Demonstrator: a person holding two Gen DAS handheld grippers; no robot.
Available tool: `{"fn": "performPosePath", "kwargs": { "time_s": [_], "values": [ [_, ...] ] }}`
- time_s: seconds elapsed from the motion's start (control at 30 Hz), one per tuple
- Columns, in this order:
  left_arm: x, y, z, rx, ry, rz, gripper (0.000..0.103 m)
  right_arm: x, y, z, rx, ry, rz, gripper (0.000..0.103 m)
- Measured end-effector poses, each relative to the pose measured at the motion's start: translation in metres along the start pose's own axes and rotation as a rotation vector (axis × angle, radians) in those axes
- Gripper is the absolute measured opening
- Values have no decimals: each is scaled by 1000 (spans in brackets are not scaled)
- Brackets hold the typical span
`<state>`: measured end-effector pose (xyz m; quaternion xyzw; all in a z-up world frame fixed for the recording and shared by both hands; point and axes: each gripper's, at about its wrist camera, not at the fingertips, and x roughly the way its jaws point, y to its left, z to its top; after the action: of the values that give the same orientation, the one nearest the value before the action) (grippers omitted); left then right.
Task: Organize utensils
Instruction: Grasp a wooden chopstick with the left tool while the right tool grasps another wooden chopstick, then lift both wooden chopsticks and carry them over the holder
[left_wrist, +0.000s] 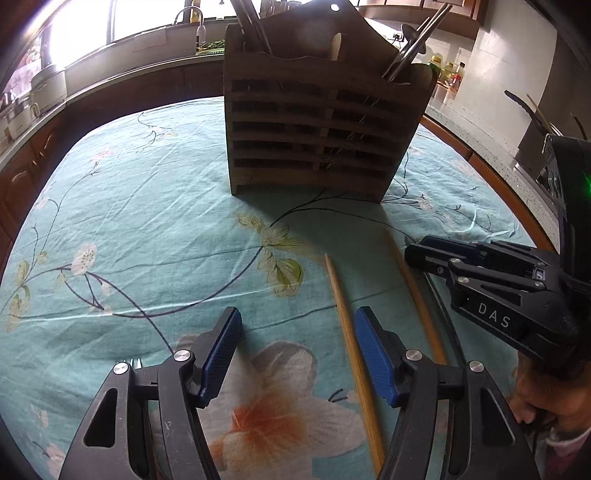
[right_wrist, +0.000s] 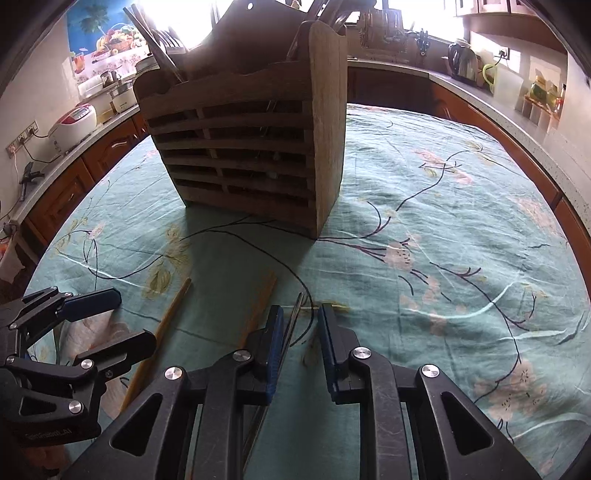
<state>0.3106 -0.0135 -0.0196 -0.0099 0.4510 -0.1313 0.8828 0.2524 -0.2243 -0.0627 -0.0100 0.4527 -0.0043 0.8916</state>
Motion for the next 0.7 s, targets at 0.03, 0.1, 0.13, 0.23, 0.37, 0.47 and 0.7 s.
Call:
{"fn": "performPosePath", "kwargs": {
  "time_s": [0.03, 0.1, 0.13, 0.23, 0.37, 0.47, 0.7],
  "values": [
    [3, -2, 2, 12, 1, 10, 60, 1, 0, 1, -7, 0, 1, 18],
    [9, -8, 4, 47, 0, 30, 60, 1, 2, 1, -21, 1, 2, 18],
    [12, -11, 6, 67, 0, 47, 57, 1, 3, 1, -28, 1, -1, 18],
    [19, -23, 10, 122, -8, 67, 48, 1, 7, 0, -38, 2, -5, 15],
    [26, -32, 16, 166, -2, 39, 13, -1, 6, -2, -25, 1, 7, 8],
    [29, -32, 16, 162, 3, 22, 5, -4, -4, -3, 49, 2, 52, 4],
    [-5, -3, 10, 11, -53, -104, 3, -41, -21, -13, 177, -51, 170, 4]
  ]
}}
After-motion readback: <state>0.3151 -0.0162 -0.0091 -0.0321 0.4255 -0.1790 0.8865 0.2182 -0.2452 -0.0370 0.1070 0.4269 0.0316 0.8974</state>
